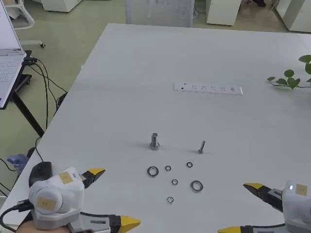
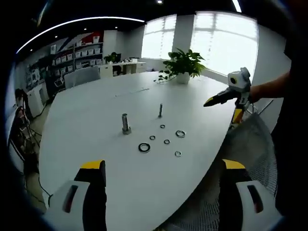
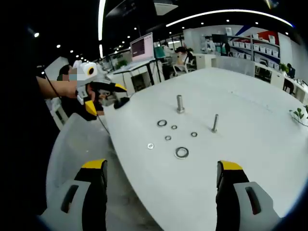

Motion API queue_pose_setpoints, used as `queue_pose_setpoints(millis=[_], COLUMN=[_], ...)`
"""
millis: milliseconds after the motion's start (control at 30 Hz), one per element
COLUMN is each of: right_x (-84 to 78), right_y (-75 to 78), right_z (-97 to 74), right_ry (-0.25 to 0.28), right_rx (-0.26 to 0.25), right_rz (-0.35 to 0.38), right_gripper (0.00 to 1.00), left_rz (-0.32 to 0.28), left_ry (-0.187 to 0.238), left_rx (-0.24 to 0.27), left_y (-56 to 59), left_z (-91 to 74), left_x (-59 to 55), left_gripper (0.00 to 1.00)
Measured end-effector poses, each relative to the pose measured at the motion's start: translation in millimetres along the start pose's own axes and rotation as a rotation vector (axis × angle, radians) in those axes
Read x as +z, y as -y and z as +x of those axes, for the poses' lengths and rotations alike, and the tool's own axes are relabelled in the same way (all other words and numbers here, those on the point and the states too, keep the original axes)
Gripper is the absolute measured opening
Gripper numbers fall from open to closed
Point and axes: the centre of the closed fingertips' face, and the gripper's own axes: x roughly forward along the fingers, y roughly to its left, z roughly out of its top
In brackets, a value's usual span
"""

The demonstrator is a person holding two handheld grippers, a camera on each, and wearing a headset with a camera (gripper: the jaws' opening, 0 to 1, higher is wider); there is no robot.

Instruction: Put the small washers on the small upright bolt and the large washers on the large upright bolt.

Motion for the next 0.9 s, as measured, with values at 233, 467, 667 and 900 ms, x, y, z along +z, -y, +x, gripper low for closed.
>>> queue_pose_setpoints(millis=[233, 467, 667, 900], right_x=[4.1, 13.2, 14.0, 25.5], right_y=[-7.2, -9.6, -8.1, -7.8], right_z=[6.1, 8.7, 10.7, 19.7], right_ry=[-0.004, 0.026, 0.017, 0.003], right_rx=[0.025, 0.034, 0.034, 0.048], right_rz=[0.01, 0.036, 0.033, 0.04], right_gripper=[0.93, 0.91, 0.91, 0.88], left_rz=[0.024, 0.017, 0.006, 0.018], left_ry=[-0.013, -0.012, -0.011, -0.019], left_rx=[0.002, 0.0, -0.004, 0.002], left_y=[-1.2, -0.1, 1.4, -4.2], left_z=[-1.4, -1.9, -3.7, -7.4], left_x=[-2.4, -0.9, -2.4, -3.7], left_gripper=[0.94, 0.94, 0.94, 0.94])
